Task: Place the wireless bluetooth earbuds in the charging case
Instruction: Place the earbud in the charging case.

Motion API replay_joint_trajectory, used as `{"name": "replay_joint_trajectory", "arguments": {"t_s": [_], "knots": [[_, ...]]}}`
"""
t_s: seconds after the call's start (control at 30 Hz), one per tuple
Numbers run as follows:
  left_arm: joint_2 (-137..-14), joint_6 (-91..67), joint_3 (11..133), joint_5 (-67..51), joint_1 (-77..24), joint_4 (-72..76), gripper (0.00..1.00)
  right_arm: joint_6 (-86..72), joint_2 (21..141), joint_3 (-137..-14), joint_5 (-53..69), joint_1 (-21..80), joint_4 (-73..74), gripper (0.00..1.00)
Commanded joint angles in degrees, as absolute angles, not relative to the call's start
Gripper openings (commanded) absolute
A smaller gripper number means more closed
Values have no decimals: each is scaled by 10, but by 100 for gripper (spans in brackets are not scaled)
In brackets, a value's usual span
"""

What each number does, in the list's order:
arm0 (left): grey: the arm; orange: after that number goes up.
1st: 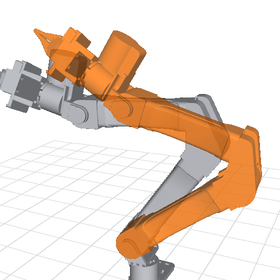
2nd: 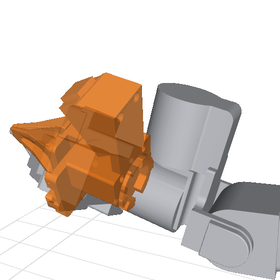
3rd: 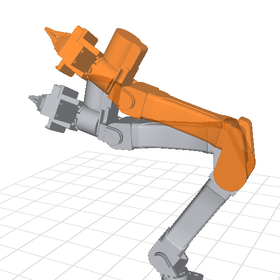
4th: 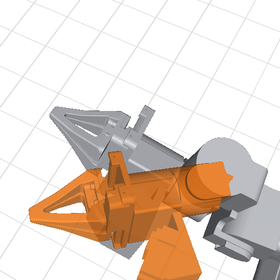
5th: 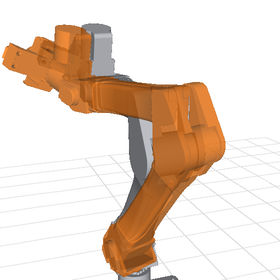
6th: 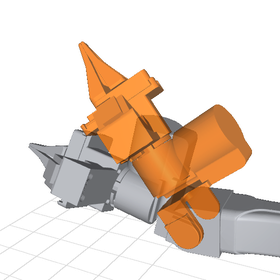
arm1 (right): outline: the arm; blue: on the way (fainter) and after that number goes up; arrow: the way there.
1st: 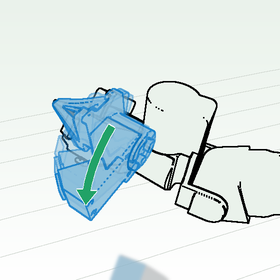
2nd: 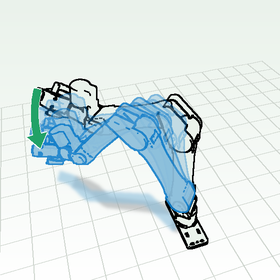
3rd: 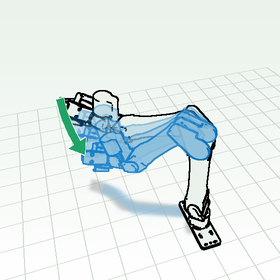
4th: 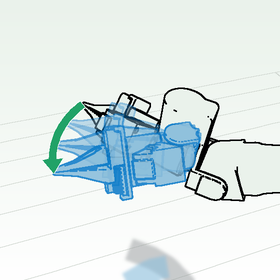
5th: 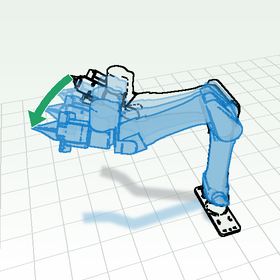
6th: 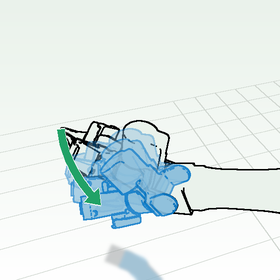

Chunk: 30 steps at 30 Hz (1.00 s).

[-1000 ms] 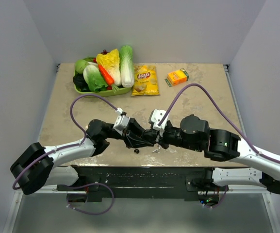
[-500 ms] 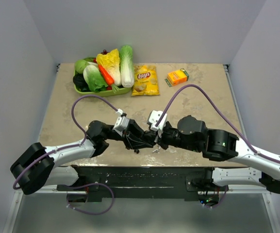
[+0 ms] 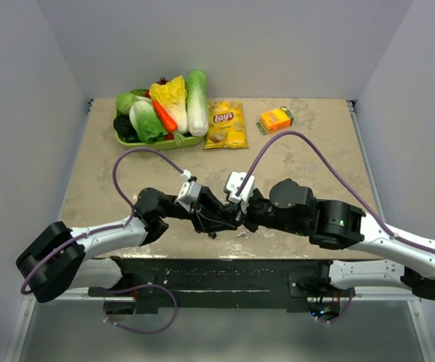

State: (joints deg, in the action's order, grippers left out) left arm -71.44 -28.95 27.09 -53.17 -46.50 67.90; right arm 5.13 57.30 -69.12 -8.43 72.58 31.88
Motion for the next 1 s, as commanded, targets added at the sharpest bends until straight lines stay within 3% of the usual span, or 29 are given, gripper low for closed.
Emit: {"name": "replay_joint_trajectory", "arguments": {"t_s": [0.0,0.8,0.97], "knots": [[-694,-283,278,-521,-466,715,0,41,570,-679,-90,729,328,0],[-701,-297,273,-510,-465,733,0,27,599,-664,-112,740,304,0],[-704,-298,267,-504,-465,741,0,15,592,-666,-121,740,290,13]]}}
